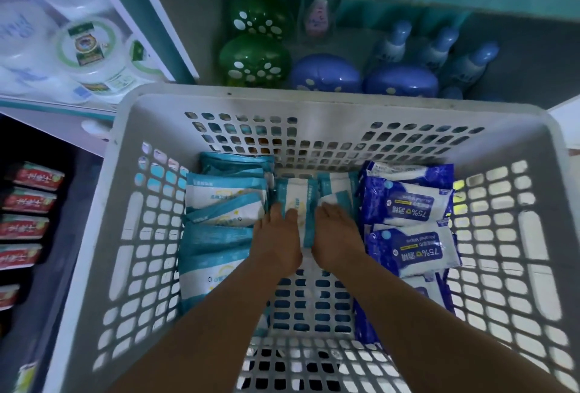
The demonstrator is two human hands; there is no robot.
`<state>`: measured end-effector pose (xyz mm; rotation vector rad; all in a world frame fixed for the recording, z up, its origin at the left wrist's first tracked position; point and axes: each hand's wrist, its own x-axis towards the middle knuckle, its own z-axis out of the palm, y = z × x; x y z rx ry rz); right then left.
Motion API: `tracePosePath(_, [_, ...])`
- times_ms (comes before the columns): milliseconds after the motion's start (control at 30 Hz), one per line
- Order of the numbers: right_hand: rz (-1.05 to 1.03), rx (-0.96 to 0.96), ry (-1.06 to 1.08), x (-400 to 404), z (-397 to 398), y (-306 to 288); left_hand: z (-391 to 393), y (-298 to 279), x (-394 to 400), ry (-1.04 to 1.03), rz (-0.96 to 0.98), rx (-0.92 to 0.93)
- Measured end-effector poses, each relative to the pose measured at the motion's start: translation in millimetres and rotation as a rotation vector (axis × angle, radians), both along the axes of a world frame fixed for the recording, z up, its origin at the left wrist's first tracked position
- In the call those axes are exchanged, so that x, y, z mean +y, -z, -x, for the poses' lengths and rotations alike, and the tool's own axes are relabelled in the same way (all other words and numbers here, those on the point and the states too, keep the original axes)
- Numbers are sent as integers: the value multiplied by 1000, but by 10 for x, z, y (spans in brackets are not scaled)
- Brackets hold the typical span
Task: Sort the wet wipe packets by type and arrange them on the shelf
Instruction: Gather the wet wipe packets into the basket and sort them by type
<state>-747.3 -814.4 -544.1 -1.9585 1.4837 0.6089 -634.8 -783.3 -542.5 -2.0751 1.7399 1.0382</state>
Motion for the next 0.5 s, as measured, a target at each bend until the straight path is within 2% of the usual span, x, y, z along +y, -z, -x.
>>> tracePosePath(100, [-27,78,138,-63,-23,-18,28,25,-9,-39,-30,-8])
tracePosePath(167, [-103,62,169,-68,-88,-38,88,54,-12,-51,-23,-10])
tracePosePath(233, [-112,34,133,-43,-130,-54,117,74,-25,-116,38,10])
tracePosePath(333, [-11,11,149,-5,-73,-23,100,84,-71,-222,82,48])
tracePosePath(500, [-10,117,60,-30,-5,29,141,116,-106,-252,112,18])
